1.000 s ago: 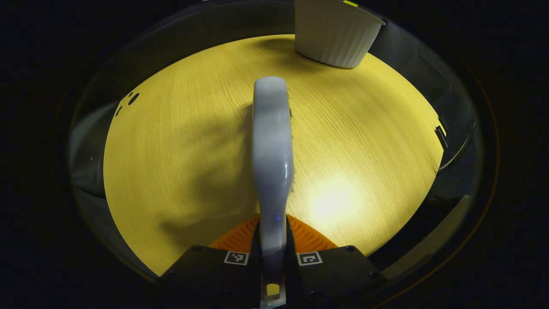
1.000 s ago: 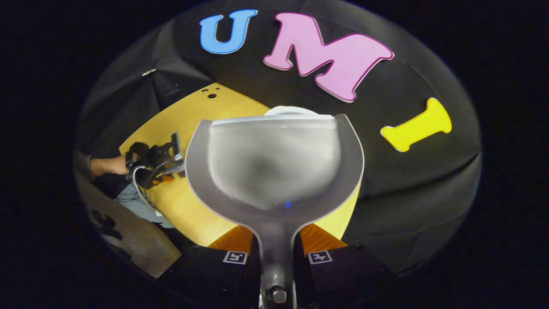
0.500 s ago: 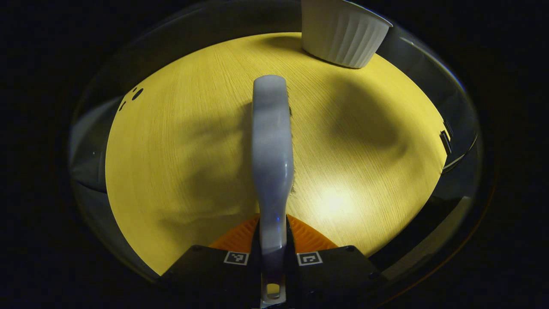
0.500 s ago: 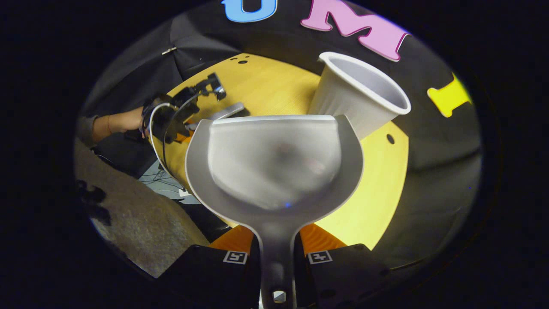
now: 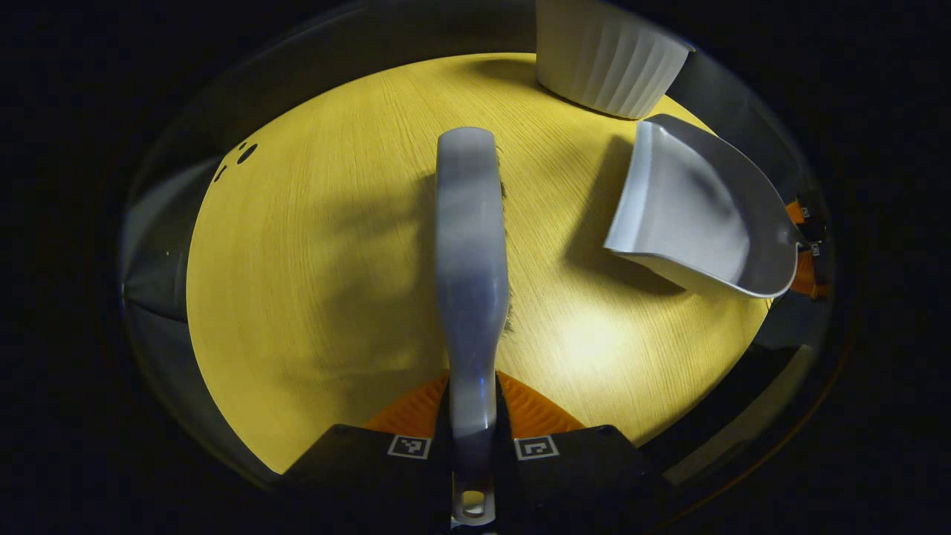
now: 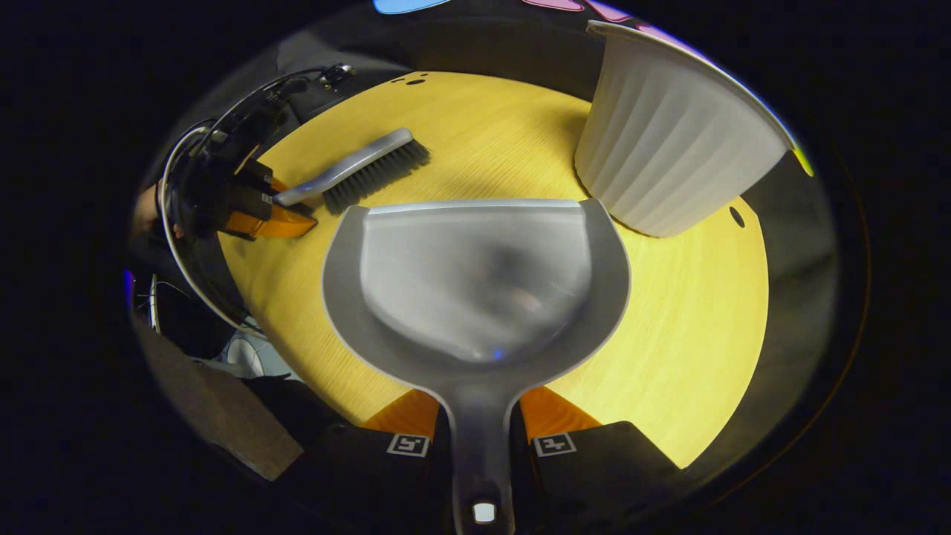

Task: Pick up the small broom and dustpan from the desktop, sweep the trash into the dustpan with the broom, and then empty the trash into the garbage bin.

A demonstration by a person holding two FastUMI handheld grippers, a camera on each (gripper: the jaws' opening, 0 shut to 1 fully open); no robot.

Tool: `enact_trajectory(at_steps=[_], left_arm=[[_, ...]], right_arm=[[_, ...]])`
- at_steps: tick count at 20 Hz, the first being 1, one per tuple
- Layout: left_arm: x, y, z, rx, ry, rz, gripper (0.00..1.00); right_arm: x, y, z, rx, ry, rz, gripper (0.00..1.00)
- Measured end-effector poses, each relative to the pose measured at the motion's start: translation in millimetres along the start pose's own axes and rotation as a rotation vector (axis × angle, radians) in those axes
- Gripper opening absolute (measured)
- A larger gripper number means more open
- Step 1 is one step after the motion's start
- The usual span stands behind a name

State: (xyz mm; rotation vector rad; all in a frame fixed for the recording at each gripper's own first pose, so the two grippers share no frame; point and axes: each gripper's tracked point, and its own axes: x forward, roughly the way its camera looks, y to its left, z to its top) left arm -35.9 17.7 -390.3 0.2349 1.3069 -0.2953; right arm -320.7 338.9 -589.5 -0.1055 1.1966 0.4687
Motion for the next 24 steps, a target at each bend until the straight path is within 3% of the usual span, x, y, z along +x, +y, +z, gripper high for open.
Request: enact_trajectory(at_steps=[6, 13, 14, 15, 16, 17, 18, 19, 21, 23, 24], left_arm=[[0, -3, -1, -0.016, 0.003, 0.013, 0.27], [-2, -2, -3, 0.015, 0.04, 0.05, 0.25], [-2, -1, -3, 0.017, 0.047, 0.049, 0.29], [-2, -1, -4, 0.015, 0.054, 0.048, 0.29], [-2, -2, -5, 0.01, 0.06, 0.045, 0.27], [-2, -5, -5, 0.005, 0.06, 0.038, 0.31], [-1, -9, -4, 0.003, 0.056, 0.031, 0.34], [-2, -11, -5, 0.005, 0.056, 0.026, 0.31], [-8, -12, -6, 0.018, 0.049, 0.028, 0.37], [-13, -13, -4, 0.025, 0.03, 0.028, 0.52], [-16, -15, -3, 0.023, 0.023, 0.025, 0.56]], right_arm=[[29, 11, -1, -0.004, 0.033, 0.024, 0.36], [34, 8, -1, 0.002, 0.037, 0.018, 0.37], [33, 7, -2, 0.001, 0.04, 0.016, 0.37], [34, 8, -2, 0.005, 0.044, 0.018, 0.32], [33, 10, -4, 0.013, 0.047, 0.025, 0.44], [33, 12, -5, 0.021, 0.053, 0.032, 0.34], [30, 12, -5, 0.023, 0.047, 0.033, 0.42], [29, 12, -6, 0.024, 0.044, 0.033, 0.44], [21, 15, -8, 0.03, 0.042, 0.037, 0.46], [14, 18, -10, 0.041, 0.038, 0.044, 0.55], [10, 19, -11, 0.05, 0.034, 0.048, 0.65]])
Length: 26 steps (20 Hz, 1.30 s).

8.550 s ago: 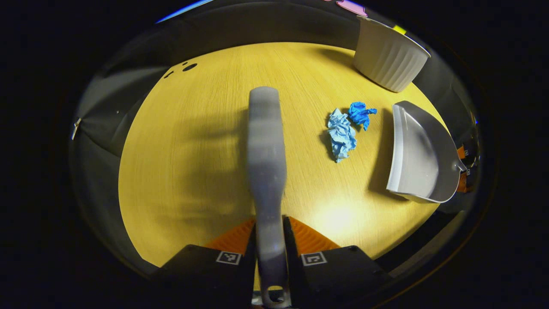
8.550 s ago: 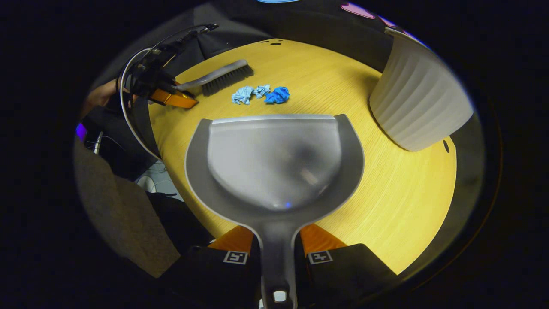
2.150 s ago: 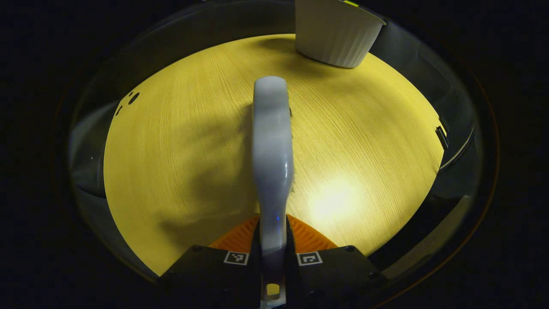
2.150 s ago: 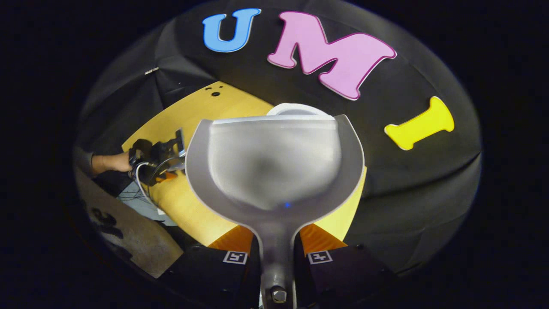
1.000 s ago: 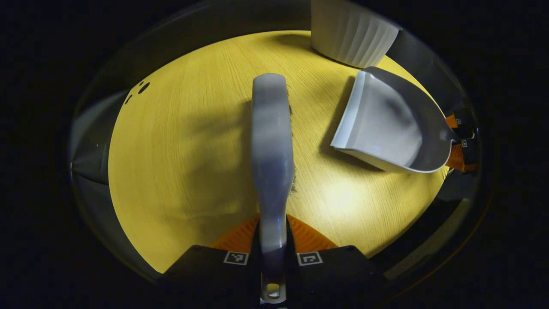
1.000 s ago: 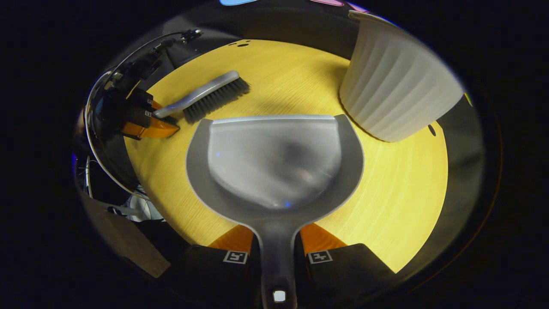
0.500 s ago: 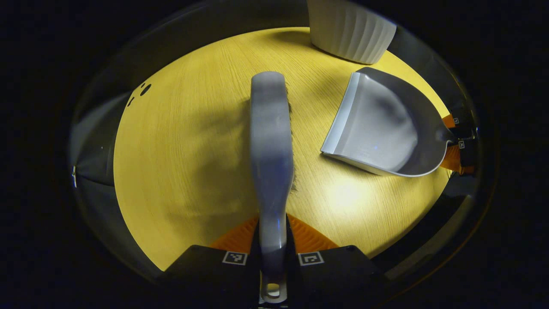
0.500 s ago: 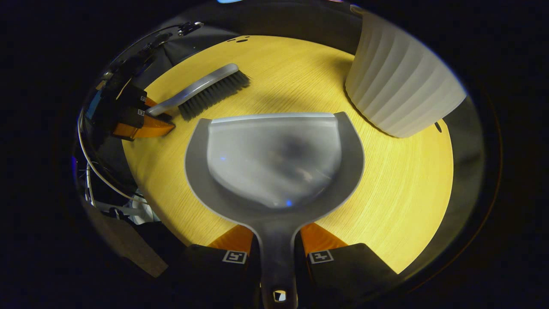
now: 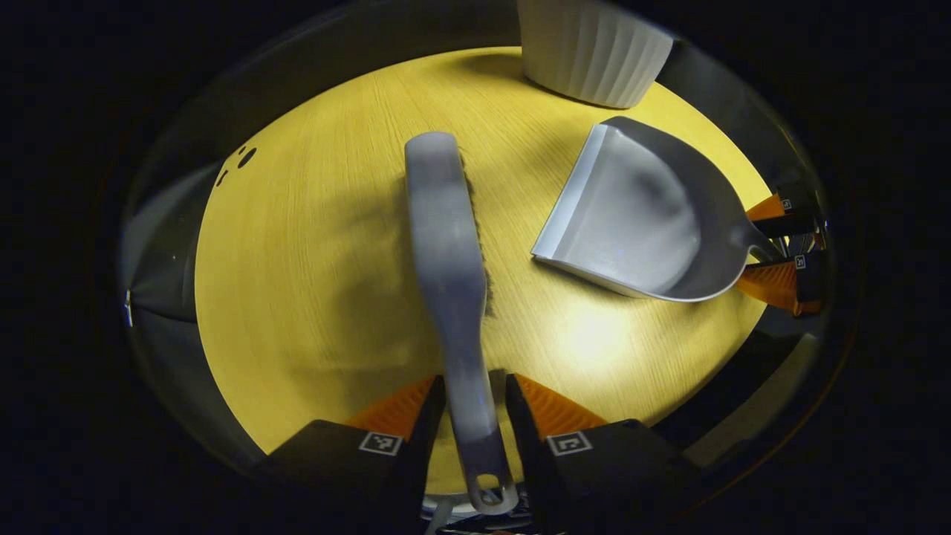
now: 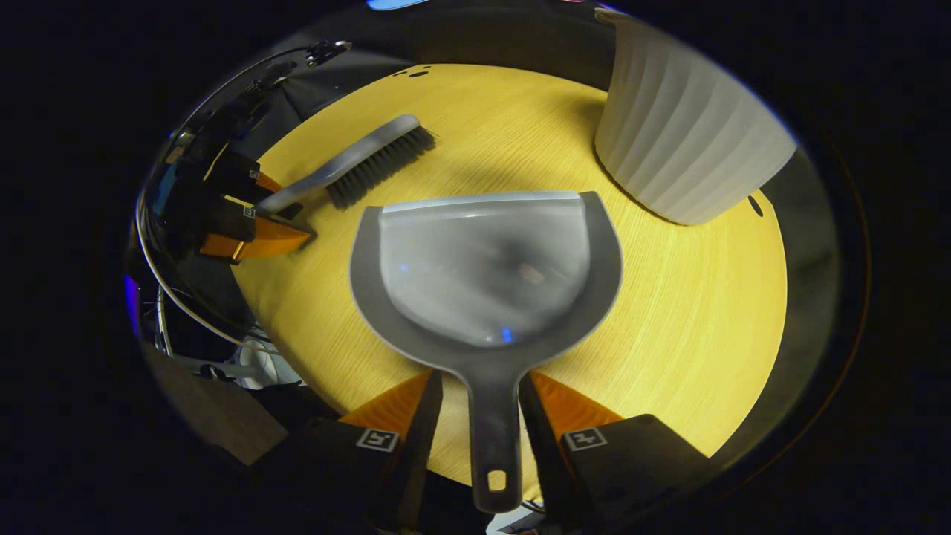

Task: Pick up the small broom and dustpan from the desktop, sweep the trash into the dustpan with the broom, and then empty the trash into the garbage bin.

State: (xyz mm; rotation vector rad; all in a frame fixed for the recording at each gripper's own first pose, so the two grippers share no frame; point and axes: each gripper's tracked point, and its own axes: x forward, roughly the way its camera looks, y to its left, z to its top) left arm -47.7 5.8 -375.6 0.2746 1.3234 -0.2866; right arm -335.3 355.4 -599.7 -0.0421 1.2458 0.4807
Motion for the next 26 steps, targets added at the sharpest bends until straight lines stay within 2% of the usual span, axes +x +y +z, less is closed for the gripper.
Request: enact_trajectory(at_steps=[1, 2, 6, 7, 8, 9, 10, 11, 12, 15, 21, 24, 26], left_arm=[[-4, -1, 1, -0.004, -0.007, -0.002, 0.64], [-7, 0, 2, -0.008, -0.015, -0.002, 0.67], [-27, 6, 5, -0.019, -0.065, 0.023, 0.78], [-34, 7, 7, -0.025, -0.085, 0.028, 0.81], [-40, 7, 11, -0.032, -0.113, 0.03, 0.82], [-48, 8, 15, -0.037, -0.143, 0.03, 0.83], [-58, 8, 23, -0.042, -0.188, 0.026, 0.83], [-69, 7, 33, -0.046, -0.245, 0.018, 0.83], [-81, 7, 44, -0.052, -0.304, 0.007, 0.83], [-134, 3, 85, -0.078, -0.532, -0.015, 0.83], [-253, -5, 158, -0.077, -0.952, 0.001, 0.84], [-308, -5, 177, -0.066, -1.101, 0.066, 0.86], [-335, -9, 186, -0.05, -1.178, 0.099, 0.86]], right_arm=[[-5, 1, 0, 0.012, -0.009, 0.0, 0.7], [-10, -1, 1, 0.024, -0.023, -0.002, 0.79], [-44, -11, 13, 0.078, -0.102, -0.022, 0.81], [-54, -15, 18, 0.091, -0.131, -0.029, 0.88], [-67, -18, 26, 0.099, -0.17, -0.041, 0.9], [-78, -23, 35, 0.106, -0.214, -0.057, 0.84], [-91, -25, 45, 0.107, -0.265, -0.072, 0.86], [-104, -28, 56, 0.108, -0.324, -0.088, 0.96], [-118, -30, 68, 0.115, -0.383, -0.102, 0.86], [-158, -28, 101, 0.142, -0.548, -0.117, 0.86], [-246, -40, 154, 0.118, -0.806, -0.226, 0.88], [-284, -44, 175, 0.058, -0.928, -0.326, 0.95], [-302, -39, 187, 0.041, -0.989, -0.365, 0.96]])
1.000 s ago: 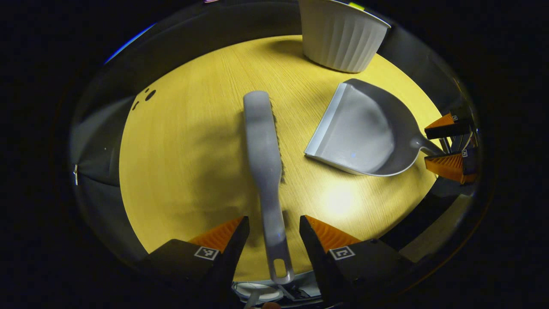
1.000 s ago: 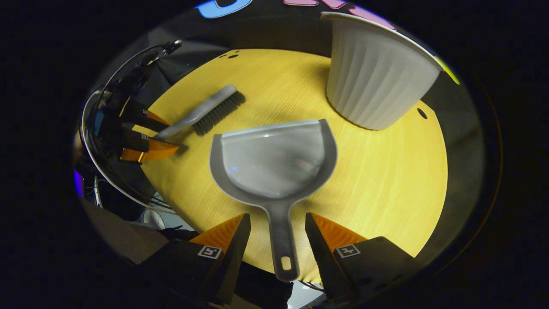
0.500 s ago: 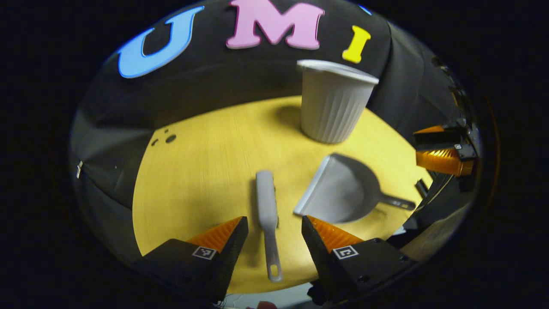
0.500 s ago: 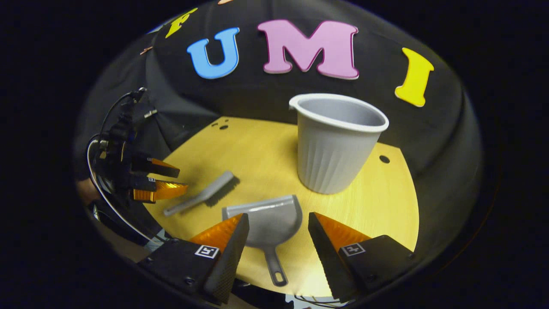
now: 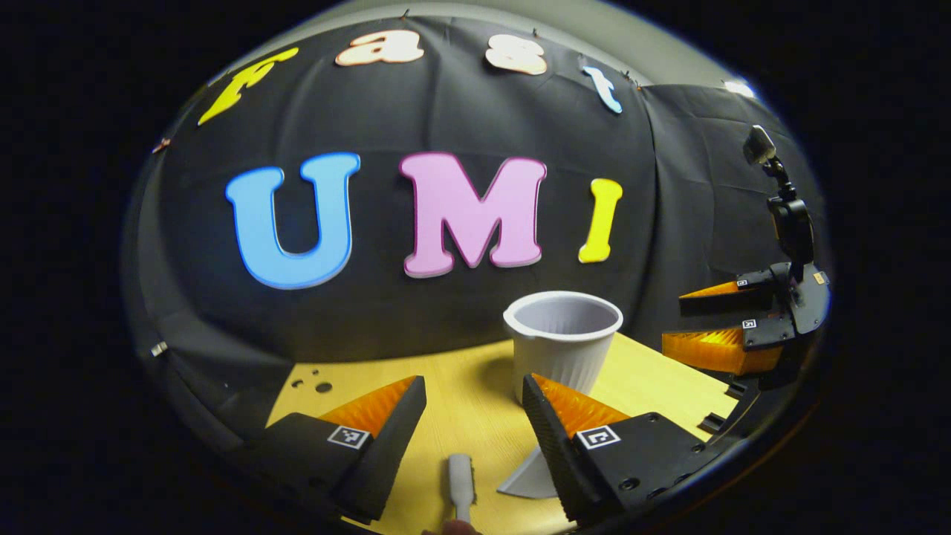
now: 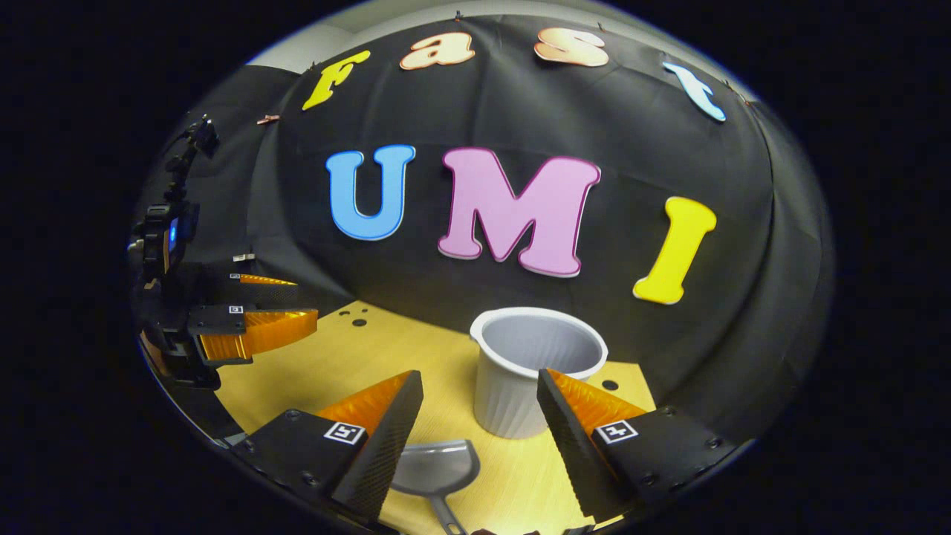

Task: Pick up the small broom and dustpan from the desktop, sweep the trash into the dustpan with the broom, and then empty the trash into the garbage bin.

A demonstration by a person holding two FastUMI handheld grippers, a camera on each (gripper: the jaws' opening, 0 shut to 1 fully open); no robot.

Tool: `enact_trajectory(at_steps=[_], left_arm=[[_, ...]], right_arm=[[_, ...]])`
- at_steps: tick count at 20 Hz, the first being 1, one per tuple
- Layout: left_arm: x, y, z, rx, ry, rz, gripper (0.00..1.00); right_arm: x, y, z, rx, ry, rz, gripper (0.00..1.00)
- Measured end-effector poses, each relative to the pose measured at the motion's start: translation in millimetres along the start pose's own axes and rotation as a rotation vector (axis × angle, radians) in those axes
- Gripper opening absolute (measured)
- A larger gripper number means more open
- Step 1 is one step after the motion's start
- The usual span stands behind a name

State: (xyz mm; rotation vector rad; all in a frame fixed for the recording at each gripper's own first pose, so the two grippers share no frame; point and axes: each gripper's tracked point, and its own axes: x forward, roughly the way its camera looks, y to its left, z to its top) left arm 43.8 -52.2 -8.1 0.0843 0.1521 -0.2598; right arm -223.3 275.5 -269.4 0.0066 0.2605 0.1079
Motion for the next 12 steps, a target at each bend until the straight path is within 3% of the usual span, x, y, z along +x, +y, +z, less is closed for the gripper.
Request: enact_trajectory(at_steps=[3, 12], left_arm=[[-7, -6, 8, 0.004, -0.069, 0.01, 0.88], [-12, -8, 7, -0.044, 0.0, 0.003, 0.92]], right_arm=[[-4, 4, 14, -0.017, -0.06, -0.042, 0.98], [-7, 18, 4, 0.09, -0.035, -0.055, 0.98]])
